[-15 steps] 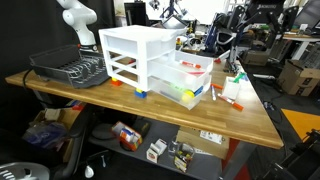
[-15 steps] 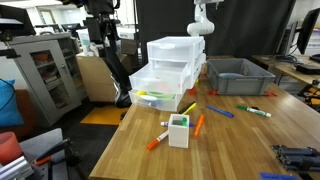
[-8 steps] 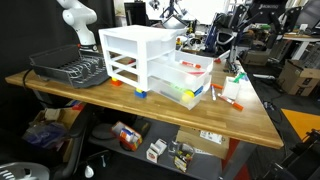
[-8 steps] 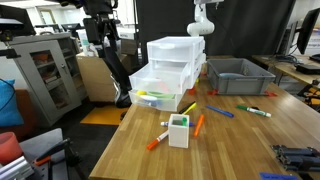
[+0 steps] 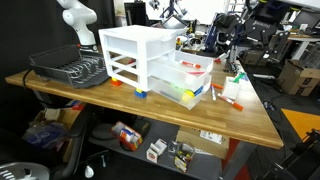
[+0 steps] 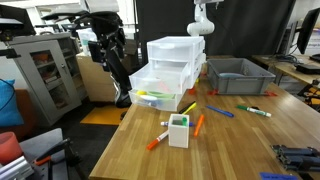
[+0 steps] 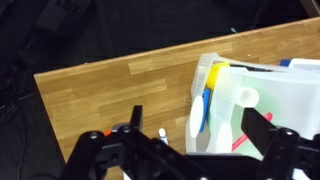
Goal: Close the middle drawer of the cabinet on the table
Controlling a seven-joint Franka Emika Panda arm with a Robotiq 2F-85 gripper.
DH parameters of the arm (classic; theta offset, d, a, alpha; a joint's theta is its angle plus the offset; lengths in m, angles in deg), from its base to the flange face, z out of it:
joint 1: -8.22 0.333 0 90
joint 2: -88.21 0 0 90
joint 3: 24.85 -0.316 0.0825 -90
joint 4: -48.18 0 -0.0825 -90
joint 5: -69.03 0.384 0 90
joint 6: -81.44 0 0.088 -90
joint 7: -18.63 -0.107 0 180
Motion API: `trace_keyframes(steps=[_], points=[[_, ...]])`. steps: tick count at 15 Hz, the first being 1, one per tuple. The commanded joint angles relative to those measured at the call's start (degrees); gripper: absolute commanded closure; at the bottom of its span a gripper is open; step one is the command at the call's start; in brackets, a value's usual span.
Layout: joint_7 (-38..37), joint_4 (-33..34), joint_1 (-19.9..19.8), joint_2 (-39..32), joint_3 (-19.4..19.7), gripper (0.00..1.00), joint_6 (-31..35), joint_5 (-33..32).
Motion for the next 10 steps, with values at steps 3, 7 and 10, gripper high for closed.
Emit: trace_keyframes(steps=[3, 7, 10], points=[[-3.15, -6.83, -0.95, -1.57, -0.34, 0.25, 13.26, 0.06], [-4.17, -7.7, -0.91, -5.13, 0.47, 0.45, 18.46, 0.32], [-4.47, -6.41, -1.41, -9.05, 0.78, 0.66, 22.32, -0.86]])
